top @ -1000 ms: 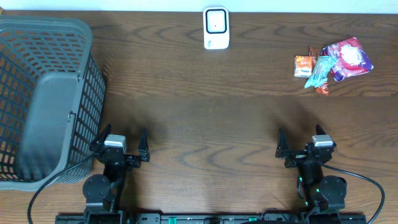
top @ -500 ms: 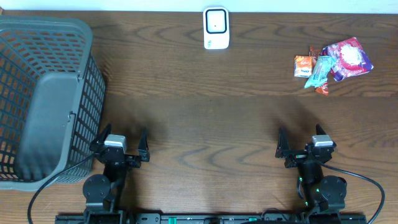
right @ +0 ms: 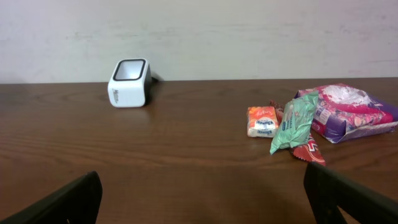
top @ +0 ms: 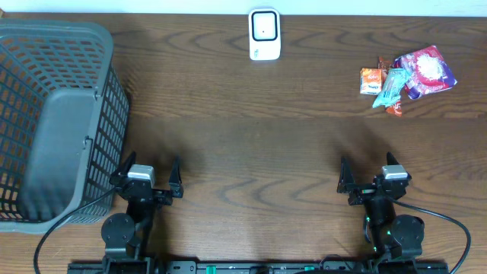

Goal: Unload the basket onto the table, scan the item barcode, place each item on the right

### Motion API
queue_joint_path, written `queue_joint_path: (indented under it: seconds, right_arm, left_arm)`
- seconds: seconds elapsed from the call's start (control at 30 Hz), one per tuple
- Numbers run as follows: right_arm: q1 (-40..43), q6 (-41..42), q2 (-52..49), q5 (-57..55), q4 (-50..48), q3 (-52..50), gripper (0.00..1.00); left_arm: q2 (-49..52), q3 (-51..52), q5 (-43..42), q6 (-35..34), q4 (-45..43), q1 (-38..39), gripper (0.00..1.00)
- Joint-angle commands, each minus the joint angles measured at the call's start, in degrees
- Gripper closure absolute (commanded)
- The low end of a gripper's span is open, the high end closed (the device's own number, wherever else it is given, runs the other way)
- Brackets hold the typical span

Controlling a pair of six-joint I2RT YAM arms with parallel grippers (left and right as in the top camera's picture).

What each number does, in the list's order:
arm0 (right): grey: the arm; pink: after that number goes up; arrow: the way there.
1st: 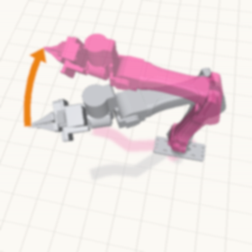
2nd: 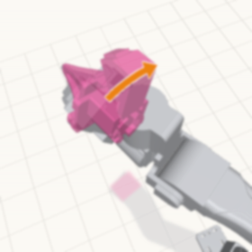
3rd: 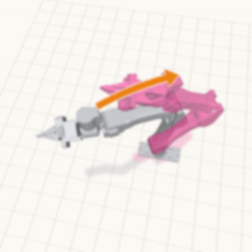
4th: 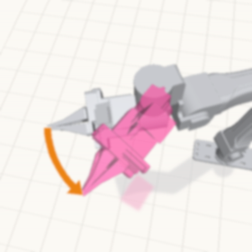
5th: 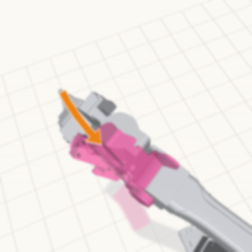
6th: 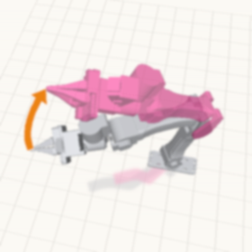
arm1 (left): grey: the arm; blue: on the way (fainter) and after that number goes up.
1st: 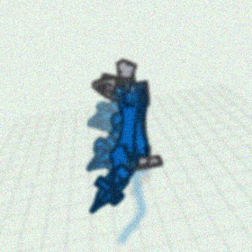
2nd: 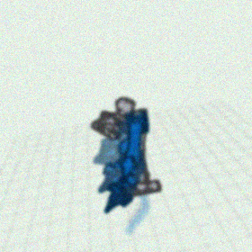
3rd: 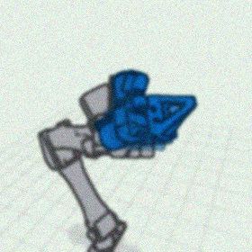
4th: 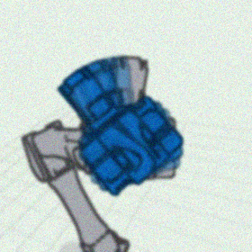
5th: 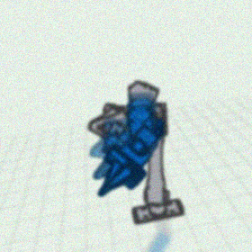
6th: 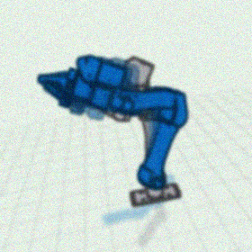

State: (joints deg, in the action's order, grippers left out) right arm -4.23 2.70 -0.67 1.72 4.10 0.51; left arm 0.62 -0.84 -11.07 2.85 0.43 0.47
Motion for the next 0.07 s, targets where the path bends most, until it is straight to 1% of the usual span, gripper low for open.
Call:
queue_joint_path:
  seconds: [0.0, 0.03]
  right_arm:
    - [0.3, -0.6, 0.3, -0.3, 0.2, -0.2, 0.01]
    - [0.3, -0.6, 0.3, -0.3, 0.2, -0.2, 0.01]
  left_arm:
    - [-0.4, 0.6, -1.5, 0.5, 2.5, 0.0, 0.02]
    - [-0.4, 0.6, -1.5, 0.5, 2.5, 0.0, 0.02]
